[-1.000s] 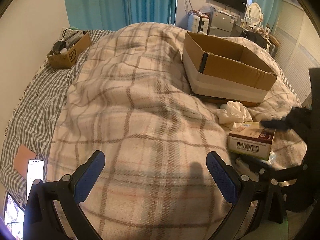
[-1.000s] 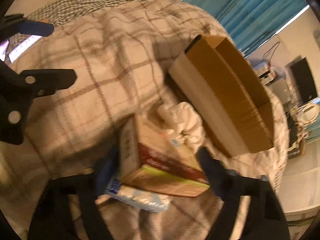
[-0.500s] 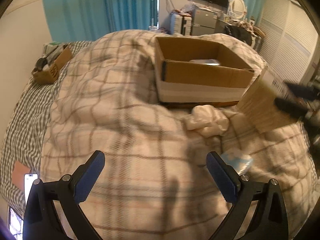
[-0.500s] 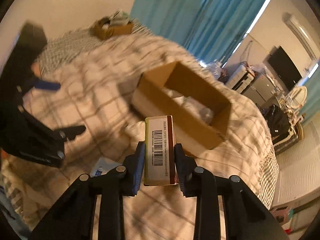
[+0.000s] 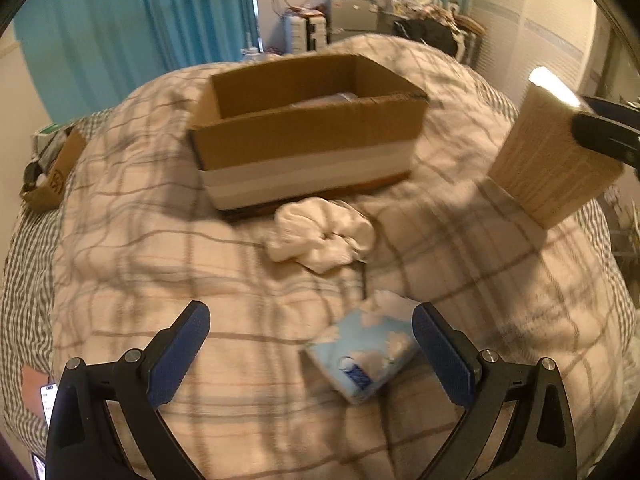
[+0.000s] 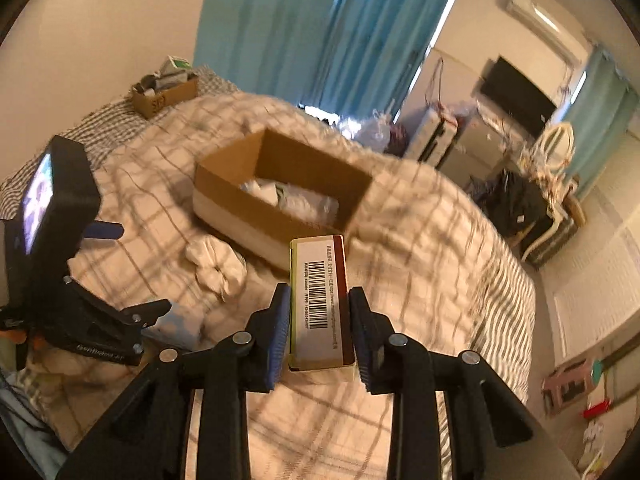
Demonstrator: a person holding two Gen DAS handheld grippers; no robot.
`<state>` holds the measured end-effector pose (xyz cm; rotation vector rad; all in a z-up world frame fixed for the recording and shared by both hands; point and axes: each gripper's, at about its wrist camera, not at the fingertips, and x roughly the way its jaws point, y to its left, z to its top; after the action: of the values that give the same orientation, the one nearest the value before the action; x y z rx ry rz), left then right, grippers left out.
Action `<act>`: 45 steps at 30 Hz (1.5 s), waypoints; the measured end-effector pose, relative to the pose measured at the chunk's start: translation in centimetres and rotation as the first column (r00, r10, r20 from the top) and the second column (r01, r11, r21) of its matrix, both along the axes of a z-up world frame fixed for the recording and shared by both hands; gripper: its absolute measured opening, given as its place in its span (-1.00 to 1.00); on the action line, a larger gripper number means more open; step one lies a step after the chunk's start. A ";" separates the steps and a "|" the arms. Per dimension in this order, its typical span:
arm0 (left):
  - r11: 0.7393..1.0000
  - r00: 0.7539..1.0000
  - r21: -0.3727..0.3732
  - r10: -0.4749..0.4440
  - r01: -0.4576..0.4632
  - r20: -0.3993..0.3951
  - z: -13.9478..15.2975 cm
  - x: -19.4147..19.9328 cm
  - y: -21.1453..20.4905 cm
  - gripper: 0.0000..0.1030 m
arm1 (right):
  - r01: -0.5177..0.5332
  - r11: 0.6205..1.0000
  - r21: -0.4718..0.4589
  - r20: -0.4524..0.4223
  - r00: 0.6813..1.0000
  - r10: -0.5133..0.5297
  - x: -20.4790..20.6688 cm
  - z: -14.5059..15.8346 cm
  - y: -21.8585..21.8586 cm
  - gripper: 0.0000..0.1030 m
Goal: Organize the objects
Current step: 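Grasp the blue floral tissue pack with the left tool while the right holds the medicine box, then lower the tissue pack and medicine box into the box and open both tools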
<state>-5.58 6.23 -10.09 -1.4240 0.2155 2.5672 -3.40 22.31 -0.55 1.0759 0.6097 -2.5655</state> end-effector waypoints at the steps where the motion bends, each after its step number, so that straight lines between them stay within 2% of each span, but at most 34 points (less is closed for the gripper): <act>1: 1.000 1.000 -0.004 -0.010 0.010 0.010 -0.3 0.0 0.3 1.00 | 0.014 1.000 -0.014 0.005 1.000 -0.014 -0.4 -0.6 0.5 -0.45; 5: 1.000 0.999 -0.020 -0.021 0.022 0.048 -1.7 -0.3 0.9 1.00 | 0.051 0.998 -0.035 0.005 0.999 -0.051 -1.5 -1.8 1.5 -0.44; 7: 0.999 0.996 -0.002 -0.040 0.040 0.081 -2.4 -0.6 1.2 1.00 | 0.047 0.997 -0.058 0.031 0.999 -0.045 -2.0 -2.6 1.6 -0.43; 12: 0.998 0.984 -0.001 -0.054 0.055 0.168 -5.1 -1.5 1.7 1.00 | 0.057 0.995 -0.076 0.034 0.998 -0.055 -2.6 -3.8 1.7 -0.41; 15: 0.997 0.986 -0.020 -0.073 0.077 0.151 -5.4 -1.3 2.2 1.00 | 0.055 0.996 -0.073 0.032 0.998 -0.053 -2.6 -3.8 1.7 -0.41; 16: 0.996 0.987 -0.022 -0.079 0.083 0.141 -5.4 -1.1 2.3 0.93 | 0.056 0.996 -0.071 0.033 0.998 -0.054 -2.6 -3.8 1.6 -0.41; 18: 0.993 0.983 0.010 -0.119 0.118 0.138 -5.1 -0.7 2.5 0.51 | 0.058 0.996 -0.066 0.032 0.998 -0.056 -2.4 -3.8 1.5 -0.41; 21: 0.991 0.985 -0.003 -0.133 0.134 0.113 -4.6 0.0 2.7 0.38 | 0.063 0.996 -0.063 0.020 0.998 -0.062 -1.8 -3.5 1.3 -0.41; 26: 0.991 0.990 0.005 -0.137 0.137 0.019 -1.3 1.5 2.0 0.36 | 0.047 0.996 -0.074 -0.004 0.999 -0.047 -0.7 -2.0 0.6 -0.42; 29: 0.994 0.992 0.009 -0.109 0.110 -0.067 2.1 1.9 0.7 0.36 | 0.029 0.997 -0.076 -0.035 0.999 -0.032 -0.1 -0.5 -0.2 -0.43; 33: 0.998 0.987 0.025 -0.057 0.061 -0.148 6.2 -0.3 -0.9 0.36 | 0.004 0.997 -0.079 -0.081 0.997 -0.010 0.1 1.5 -1.2 -0.43; 36: 0.997 0.982 0.073 0.007 0.006 -0.188 9.1 -2.6 -2.5 0.36 | -0.008 0.996 -0.091 -0.126 0.992 -0.003 -0.6 3.2 -2.4 -0.44; 38: 0.994 0.980 0.112 0.035 -0.013 -0.196 10.4 -4.5 -3.3 0.36 | 0.001 0.993 -0.121 -0.159 0.987 -0.021 -1.3 4.3 -2.6 -0.43; 42: 0.993 0.968 0.090 0.090 -0.070 -0.236 12.4 -7.6 -4.4 0.36 | 0.009 0.981 -0.195 -0.177 0.983 -0.045 -4.6 6.3 -3.2 -0.43; 45: 0.990 0.964 0.106 0.117 -0.094 -0.239 13.1 -10.3 -5.2 0.36 | 0.002 0.981 -0.196 -0.178 0.983 -0.037 -6.7 7.1 -4.2 -0.44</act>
<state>-15.86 1.07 3.00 -1.1126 0.0545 2.7976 -10.07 18.15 6.52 0.7952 0.3794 -2.6929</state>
